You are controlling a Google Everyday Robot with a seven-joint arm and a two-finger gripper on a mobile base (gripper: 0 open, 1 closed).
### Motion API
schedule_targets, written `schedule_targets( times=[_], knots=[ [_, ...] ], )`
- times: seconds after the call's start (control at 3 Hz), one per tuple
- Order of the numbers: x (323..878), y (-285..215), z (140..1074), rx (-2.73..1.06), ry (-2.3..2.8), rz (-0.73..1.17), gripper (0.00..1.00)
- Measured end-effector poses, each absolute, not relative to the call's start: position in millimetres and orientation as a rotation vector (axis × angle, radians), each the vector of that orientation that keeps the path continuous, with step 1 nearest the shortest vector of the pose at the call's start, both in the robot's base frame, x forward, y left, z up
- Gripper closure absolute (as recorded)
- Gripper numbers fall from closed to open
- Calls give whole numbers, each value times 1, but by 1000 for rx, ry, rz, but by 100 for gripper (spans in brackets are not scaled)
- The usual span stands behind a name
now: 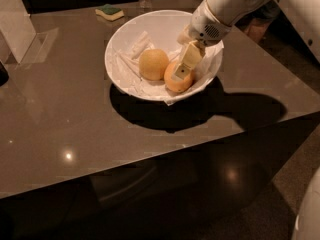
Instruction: Pick orange from white bowl
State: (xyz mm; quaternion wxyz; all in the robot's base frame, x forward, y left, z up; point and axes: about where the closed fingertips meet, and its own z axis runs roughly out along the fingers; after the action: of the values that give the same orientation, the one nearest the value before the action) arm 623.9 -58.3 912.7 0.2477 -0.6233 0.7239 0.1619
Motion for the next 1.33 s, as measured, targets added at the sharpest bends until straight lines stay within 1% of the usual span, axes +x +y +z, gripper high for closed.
schedule_targets(
  times=[1.0, 1.33],
  knots=[
    [626, -56, 878, -1663, 2028, 607, 21],
    [626, -56, 861, -1645, 2051, 683, 45]
  ],
)
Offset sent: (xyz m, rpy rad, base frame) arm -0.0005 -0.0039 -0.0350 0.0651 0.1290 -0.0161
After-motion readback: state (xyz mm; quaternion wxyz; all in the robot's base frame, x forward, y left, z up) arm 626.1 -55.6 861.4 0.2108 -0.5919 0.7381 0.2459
